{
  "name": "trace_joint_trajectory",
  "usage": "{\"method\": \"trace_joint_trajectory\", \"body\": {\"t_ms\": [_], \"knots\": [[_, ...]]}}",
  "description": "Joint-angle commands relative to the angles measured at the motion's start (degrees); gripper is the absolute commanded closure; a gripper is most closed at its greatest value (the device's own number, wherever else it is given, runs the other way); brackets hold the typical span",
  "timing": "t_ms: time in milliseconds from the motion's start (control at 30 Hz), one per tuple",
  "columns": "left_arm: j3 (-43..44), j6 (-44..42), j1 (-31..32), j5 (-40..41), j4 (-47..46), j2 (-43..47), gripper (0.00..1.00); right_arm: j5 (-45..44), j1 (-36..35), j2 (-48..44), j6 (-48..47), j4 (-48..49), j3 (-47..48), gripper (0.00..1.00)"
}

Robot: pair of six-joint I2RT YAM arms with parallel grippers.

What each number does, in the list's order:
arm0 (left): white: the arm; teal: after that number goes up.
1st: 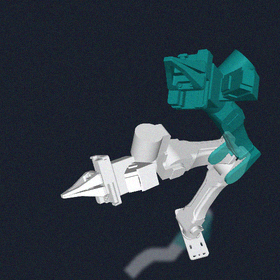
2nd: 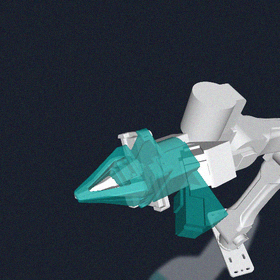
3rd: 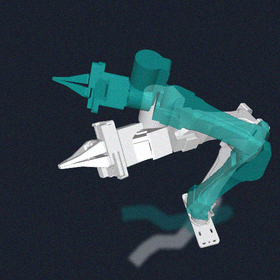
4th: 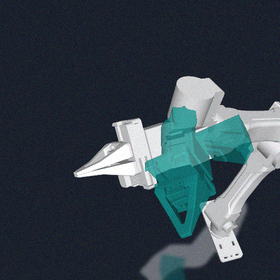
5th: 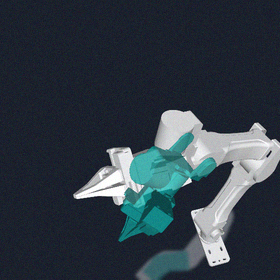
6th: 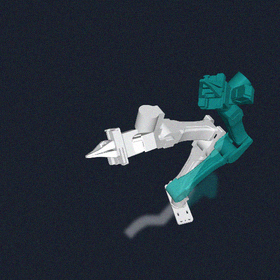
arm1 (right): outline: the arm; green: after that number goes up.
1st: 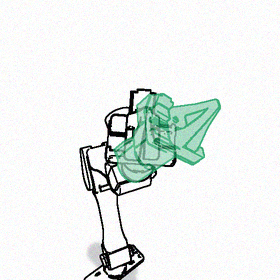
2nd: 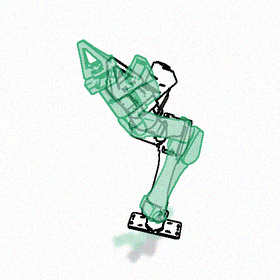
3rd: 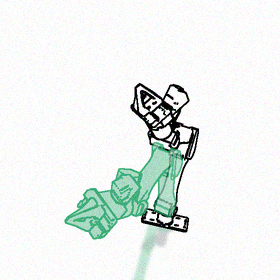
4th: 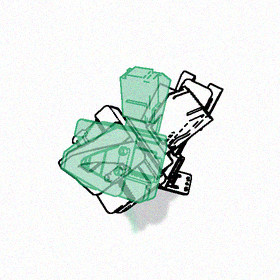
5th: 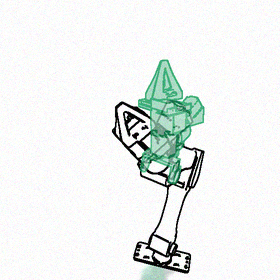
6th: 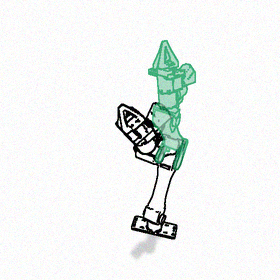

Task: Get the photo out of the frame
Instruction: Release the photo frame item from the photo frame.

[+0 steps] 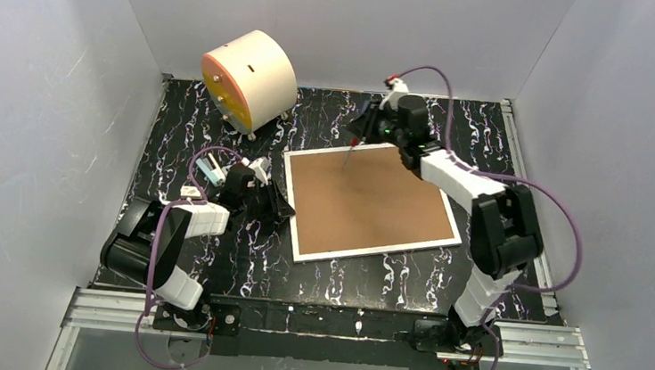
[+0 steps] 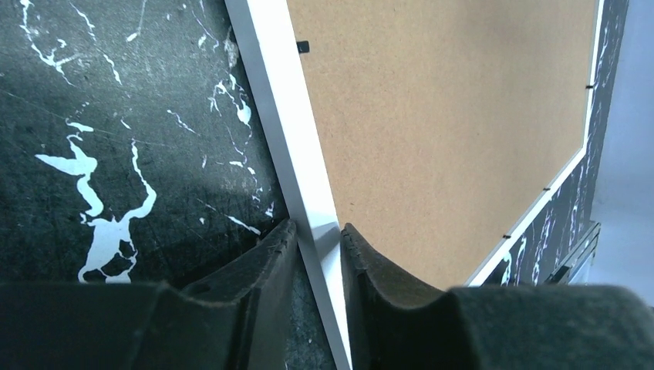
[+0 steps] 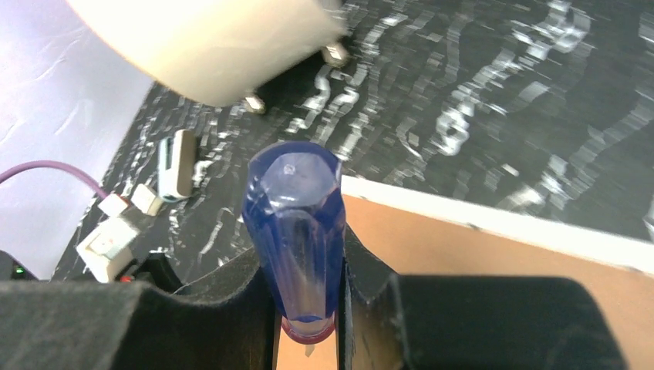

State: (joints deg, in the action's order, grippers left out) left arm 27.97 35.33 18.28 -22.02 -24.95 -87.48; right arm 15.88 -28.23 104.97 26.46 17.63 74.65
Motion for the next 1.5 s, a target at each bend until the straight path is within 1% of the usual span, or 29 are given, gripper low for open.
{"method": "trace_joint_trajectory", "body": {"t_ms": [0,133,167,300,367,467,533,633,733,800,867,933,1000,1067,1100,1167,1233,1300,1367,1467], "knots": [[-2.1,-3.4,0.5,3.2,11.3,0.8,0.70,-2.4,9.1,-9.4,-0.3,-14.1,-5.8,0.99],[-0.9,-3.4,0.6,3.5,12.8,2.8,0.57,2.4,18.4,-16.0,-1.8,-21.8,-10.9,0.99],[-0.4,-3.5,0.5,3.8,13.2,3.2,0.55,2.8,20.1,-17.4,-2.7,-23.7,-11.7,0.99],[2.8,-4.9,0.6,4.4,17.1,3.7,0.54,-3.1,22.1,-22.5,-6.1,-30.1,-13.5,0.99],[3.9,-5.5,0.5,5.8,18.6,3.7,0.52,-4.1,23.7,-24.1,-7.5,-32.8,-13.6,0.99],[6.6,-6.4,0.5,7.4,20.4,2.7,0.47,-4.5,26.2,-24.8,-8.8,-37.4,-12.9,0.99],[8.6,-7.1,0.6,7.9,21.9,1.6,0.47,-5.1,27.2,-25.3,-9.7,-39.1,-12.5,0.99],[10.4,-7.7,0.5,8.7,23.6,0.8,0.46,-8.5,27.6,-25.3,-11.0,-41.0,-12.4,0.99],[11.3,-8.4,0.5,10.6,24.6,1.2,0.44,-11.0,27.7,-23.8,-12.7,-44.5,-11.2,0.99],[11.7,-8.3,0.6,10.6,24.6,1.3,0.42,-7.9,27.6,-24.1,-11.9,-43.3,-12.0,0.99],[11.8,-7.8,0.6,9.7,24.6,1.2,0.42,-0.5,27.7,-25.7,-10.6,-38.4,-14.4,0.99],[12.2,-7.3,0.6,8.3,24.5,1.9,0.42,4.5,27.6,-26.8,-7.9,-35.8,-15.3,0.99],[12.5,-6.7,0.6,5.7,23.2,3.3,0.42,7.9,27.6,-28.2,-4.5,-33.0,-16.2,0.99],[12.9,-5.4,1.5,1.0,20.4,5.7,0.41,11.5,27.6,-30.5,-0.8,-28.1,-19.2,0.99],[13.2,-4.7,2.7,-0.5,18.5,7.2,0.40,12.2,27.3,-31.5,0.6,-26.4,-20.0,0.99],[15.0,-5.3,6.9,-1.6,16.1,9.7,0.36,13.9,25.6,-32.5,2.3,-25.3,-20.2,0.99],[18.0,-8.8,12.7,-0.8,16.1,10.6,0.34,17.0,23.1,-32.0,2.9,-26.9,-18.7,0.99],[20.6,-11.1,17.2,-0.6,15.7,9.8,0.33,18.9,19.1,-32.2,3.6,-26.1,-18.3,0.99],[21.4,-11.4,19.2,-2.6,12.9,8.3,0.32,18.9,14.6,-33.0,5.3,-24.5,-18.7,0.99],[21.8,-10.8,21.6,-5.6,9.0,6.7,0.29,19.4,11.4,-34.1,8.7,-21.2,-19.9,0.99]]}}
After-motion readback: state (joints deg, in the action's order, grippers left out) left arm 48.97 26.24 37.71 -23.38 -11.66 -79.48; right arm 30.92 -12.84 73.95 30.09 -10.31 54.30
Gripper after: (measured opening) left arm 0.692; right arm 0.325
